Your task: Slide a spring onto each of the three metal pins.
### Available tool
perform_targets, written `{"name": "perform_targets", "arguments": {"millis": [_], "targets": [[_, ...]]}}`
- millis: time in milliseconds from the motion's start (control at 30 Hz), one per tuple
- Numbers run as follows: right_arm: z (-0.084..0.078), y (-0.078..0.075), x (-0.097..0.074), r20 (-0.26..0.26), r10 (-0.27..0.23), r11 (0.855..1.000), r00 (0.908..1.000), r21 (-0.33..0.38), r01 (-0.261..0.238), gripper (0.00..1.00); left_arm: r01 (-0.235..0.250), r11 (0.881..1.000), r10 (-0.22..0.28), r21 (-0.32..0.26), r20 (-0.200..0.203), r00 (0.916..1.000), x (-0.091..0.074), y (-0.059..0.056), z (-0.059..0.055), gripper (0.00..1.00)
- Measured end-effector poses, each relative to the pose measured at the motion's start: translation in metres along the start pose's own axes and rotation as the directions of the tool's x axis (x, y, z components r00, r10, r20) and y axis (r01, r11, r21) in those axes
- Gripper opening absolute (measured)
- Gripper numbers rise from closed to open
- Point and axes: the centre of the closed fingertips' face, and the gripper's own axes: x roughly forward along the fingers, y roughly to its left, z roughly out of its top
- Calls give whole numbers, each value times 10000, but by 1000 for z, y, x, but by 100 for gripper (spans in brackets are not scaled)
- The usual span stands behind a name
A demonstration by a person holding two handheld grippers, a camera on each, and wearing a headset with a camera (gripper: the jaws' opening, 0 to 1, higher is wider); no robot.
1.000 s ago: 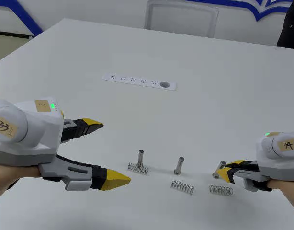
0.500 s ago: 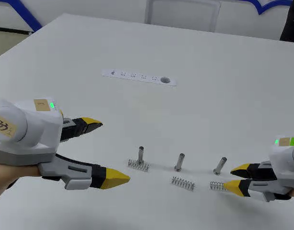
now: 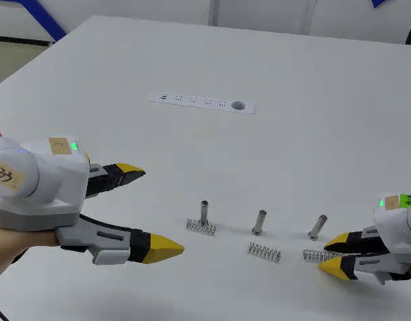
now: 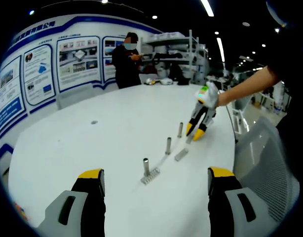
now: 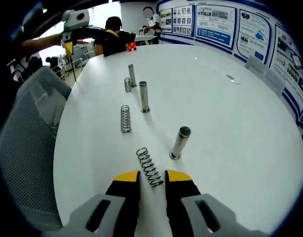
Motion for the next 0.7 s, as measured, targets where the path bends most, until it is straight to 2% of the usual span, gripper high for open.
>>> {"name": "perform_targets", "arguments": {"millis": [133,300,367,500,700], "targets": [[-3,2,1,-110,202,9998,9997,-91,-203,14,33,10000,-33,4,-9,10000,1,-1,0,88],[-4,4,3,-234,355,9991,9991,-203,-360,12,178,9998,-178,55,-35,9998,8,-6,2,88],[-3,4,3,-308,308,9990,9991,-308,-317,12,229,9997,-229,110,-7,9997,10,-8,4,88],[-4,5,3,-413,311,9995,9987,-3,-312,11,295,9994,-295,185,-10,9996,11,-11,6,88],[-5,6,2,-655,251,9997,9975,-1,-252,11,290,9993,-291,225,64,9996,8,-11,8,88]]}}
